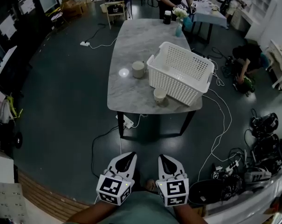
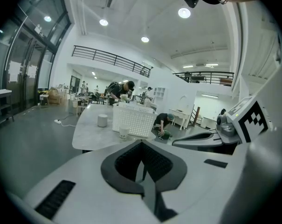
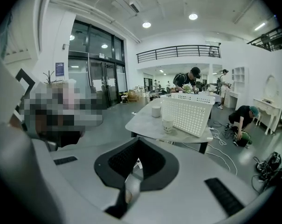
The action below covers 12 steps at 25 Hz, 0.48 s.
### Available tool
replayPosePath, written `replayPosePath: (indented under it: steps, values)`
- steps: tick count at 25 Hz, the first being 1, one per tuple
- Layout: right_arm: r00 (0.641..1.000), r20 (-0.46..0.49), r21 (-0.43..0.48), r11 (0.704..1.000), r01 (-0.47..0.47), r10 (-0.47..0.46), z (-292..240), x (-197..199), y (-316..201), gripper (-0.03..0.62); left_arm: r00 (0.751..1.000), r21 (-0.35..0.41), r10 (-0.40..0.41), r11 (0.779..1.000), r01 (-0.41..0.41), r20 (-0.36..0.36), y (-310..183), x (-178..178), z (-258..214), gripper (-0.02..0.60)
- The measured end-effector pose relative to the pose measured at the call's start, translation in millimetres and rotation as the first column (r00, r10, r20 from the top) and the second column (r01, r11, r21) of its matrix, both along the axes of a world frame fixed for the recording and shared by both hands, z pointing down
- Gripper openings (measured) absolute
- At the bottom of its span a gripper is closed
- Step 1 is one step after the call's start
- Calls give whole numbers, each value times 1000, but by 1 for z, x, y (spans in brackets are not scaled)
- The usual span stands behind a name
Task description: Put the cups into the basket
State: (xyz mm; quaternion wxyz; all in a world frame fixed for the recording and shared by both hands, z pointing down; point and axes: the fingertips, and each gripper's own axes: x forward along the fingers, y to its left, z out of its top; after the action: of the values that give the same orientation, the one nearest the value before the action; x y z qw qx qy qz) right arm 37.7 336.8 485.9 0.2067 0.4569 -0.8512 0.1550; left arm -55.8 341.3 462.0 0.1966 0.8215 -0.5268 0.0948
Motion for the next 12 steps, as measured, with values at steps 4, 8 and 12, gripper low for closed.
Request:
replayPosePath:
  steps: [4, 8, 12]
  values:
    - [1000, 14, -5, 1000, -13, 13, -3, -4, -13, 12, 1000, -5, 8, 1000, -8, -8, -14, -4, 0, 0]
    - [999, 9, -5, 999, -32, 32, -6, -9, -30, 12, 1000, -6, 24, 1000, -24, -19, -32, -9, 0, 0]
    - [998, -7, -12, 998, -55, 55, -7, -15, -49, 12, 999, -19, 44, 999, -45, -31, -54, -15, 3, 0]
